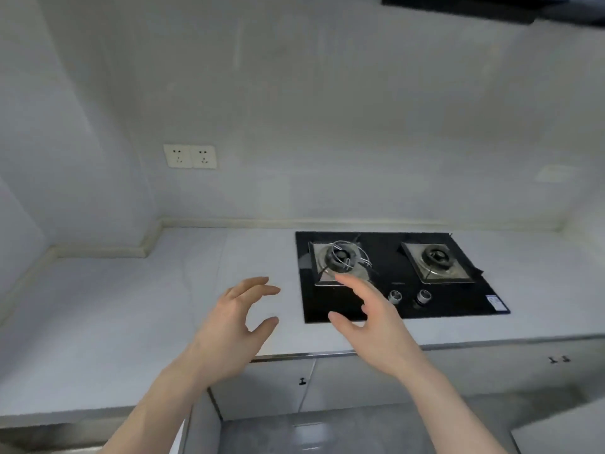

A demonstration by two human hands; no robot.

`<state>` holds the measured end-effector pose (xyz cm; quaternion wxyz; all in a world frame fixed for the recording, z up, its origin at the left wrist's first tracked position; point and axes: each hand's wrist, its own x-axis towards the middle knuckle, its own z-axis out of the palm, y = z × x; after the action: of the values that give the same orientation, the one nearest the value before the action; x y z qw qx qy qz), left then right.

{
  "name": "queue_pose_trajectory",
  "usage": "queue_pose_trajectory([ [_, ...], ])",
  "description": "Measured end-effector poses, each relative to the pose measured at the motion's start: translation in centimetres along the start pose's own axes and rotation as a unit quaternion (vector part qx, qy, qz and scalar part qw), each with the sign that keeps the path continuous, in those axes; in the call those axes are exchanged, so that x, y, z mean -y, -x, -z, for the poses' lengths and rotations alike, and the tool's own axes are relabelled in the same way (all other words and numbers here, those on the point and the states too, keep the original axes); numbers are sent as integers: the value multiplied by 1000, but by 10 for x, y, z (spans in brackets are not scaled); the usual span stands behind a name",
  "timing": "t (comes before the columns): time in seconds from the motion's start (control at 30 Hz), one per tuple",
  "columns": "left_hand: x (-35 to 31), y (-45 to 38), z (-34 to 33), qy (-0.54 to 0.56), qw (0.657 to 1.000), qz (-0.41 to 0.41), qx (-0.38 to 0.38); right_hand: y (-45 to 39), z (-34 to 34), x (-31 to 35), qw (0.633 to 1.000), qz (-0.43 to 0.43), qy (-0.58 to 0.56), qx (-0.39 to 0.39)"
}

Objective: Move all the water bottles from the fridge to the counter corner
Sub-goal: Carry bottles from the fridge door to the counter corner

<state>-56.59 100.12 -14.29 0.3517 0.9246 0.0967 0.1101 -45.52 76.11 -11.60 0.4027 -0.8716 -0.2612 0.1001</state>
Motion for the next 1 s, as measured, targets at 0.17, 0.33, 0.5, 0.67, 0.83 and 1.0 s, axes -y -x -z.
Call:
queue_pose_trajectory([
  [0.17, -101, -31, -66, 5, 993, -106, 56, 74, 94, -56, 993, -63, -20, -94],
  [0.33, -205, -40, -141, 28, 972, -196, 123, 146, 183, -115, 977, -99, 12, -186],
  [0.5, -319, -36, -225, 40, 942, -284, 176, 236, 270, -172, 948, -148, 38, -280],
  [0.67, -403, -27, -293, 65, 913, -347, 202, 309, 329, -213, 920, -183, 58, -341],
  [0.83, -471, -20, -353, 77, 877, -395, 262, 372, 367, -239, 880, -228, 52, -414],
  [1.0, -535, -20, -407, 83, 820, -455, 336, 427, 384, -256, 823, -281, 55, -491],
])
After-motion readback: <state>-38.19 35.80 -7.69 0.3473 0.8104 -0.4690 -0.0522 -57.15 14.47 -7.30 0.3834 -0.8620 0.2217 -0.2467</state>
